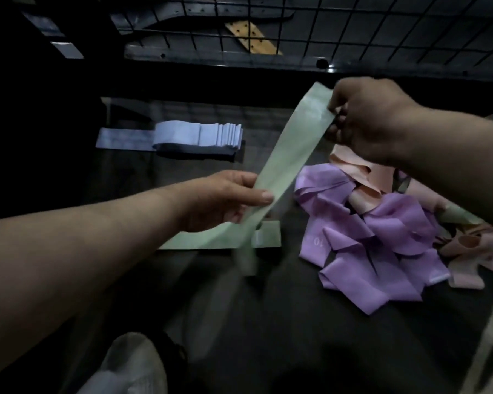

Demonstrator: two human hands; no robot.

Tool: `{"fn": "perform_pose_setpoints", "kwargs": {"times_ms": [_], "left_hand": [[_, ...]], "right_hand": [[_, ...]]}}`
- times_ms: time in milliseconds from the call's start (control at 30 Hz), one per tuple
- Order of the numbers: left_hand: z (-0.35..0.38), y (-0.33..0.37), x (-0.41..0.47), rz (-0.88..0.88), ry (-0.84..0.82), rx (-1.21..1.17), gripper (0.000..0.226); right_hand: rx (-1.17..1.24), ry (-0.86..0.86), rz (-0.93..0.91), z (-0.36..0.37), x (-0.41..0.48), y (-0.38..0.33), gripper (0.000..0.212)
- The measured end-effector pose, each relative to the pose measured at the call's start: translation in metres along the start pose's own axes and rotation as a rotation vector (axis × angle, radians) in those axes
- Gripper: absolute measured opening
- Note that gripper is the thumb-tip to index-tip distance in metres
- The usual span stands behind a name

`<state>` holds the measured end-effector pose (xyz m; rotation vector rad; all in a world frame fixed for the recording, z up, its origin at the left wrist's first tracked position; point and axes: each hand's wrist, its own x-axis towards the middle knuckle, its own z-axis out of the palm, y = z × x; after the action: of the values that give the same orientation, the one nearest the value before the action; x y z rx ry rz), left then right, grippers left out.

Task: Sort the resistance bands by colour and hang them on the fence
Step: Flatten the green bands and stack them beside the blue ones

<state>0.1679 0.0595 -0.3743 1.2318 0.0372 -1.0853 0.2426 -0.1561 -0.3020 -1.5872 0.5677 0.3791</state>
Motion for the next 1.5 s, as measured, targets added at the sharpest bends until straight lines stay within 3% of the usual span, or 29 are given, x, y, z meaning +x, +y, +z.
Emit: {"fn": "perform_pose_setpoints", "kwargs": {"times_ms": [167, 300, 400, 500, 600, 700, 967, 1100, 1233, 1333, 1500], "left_hand": [[-0.056, -0.020, -0.073, -0.200, 0.216, 0.157, 0.007], [-0.089, -0.049, -0.113, -0.240, 0.484, 0.298, 0.055], [-0.095, -0.068, -0.121, -0.185, 0.665, 0.395, 0.019], [-0.092, -0.082, -0.120, -0.138, 0.769, 0.433, 0.010], [-0.092, -0.088, -0.117, -0.112, 0.760, 0.485, 0.011], [-0.098, -0.088, -0.113, -0.094, 0.754, 0.573, 0.014], [-0.099, -0.097, -0.107, -0.068, 0.763, 0.979, 0.013], [-0.100, -0.108, -0.112, 0.020, 0.688, 1.209, 0.026], [-0.092, -0.111, -0.115, -0.030, 0.647, 1.468, 0.070], [-0.092, -0.112, -0.113, -0.038, 0.526, 1.607, 0.094], [-0.094, -0.112, -0.106, 0.062, 0.507, 1.642, 0.067]], "right_hand": [[-0.149, 0.000, 0.122, 0.021, -0.020, 0.050, 0.017], [-0.056, -0.069, 0.355, 0.046, -0.044, 0.107, 0.008], [-0.107, -0.090, 0.368, 0.055, -0.058, 0.140, 0.009], [-0.342, -0.164, 0.178, 0.047, -0.063, 0.158, 0.030], [-0.829, -0.329, -0.177, 0.031, -0.056, 0.166, 0.052], [-1.043, -0.400, -0.267, 0.023, -0.050, 0.167, 0.044], [-1.188, -0.445, -0.365, 0.034, -0.045, 0.169, 0.044], [-1.363, -0.431, -0.437, 0.034, -0.043, 0.177, 0.048], [-1.556, -0.434, -0.619, 0.031, -0.043, 0.177, 0.076], [-1.617, -0.488, -0.663, 0.034, -0.037, 0.180, 0.083], [-1.534, -0.514, -0.648, 0.039, -0.034, 0.176, 0.051]]}}
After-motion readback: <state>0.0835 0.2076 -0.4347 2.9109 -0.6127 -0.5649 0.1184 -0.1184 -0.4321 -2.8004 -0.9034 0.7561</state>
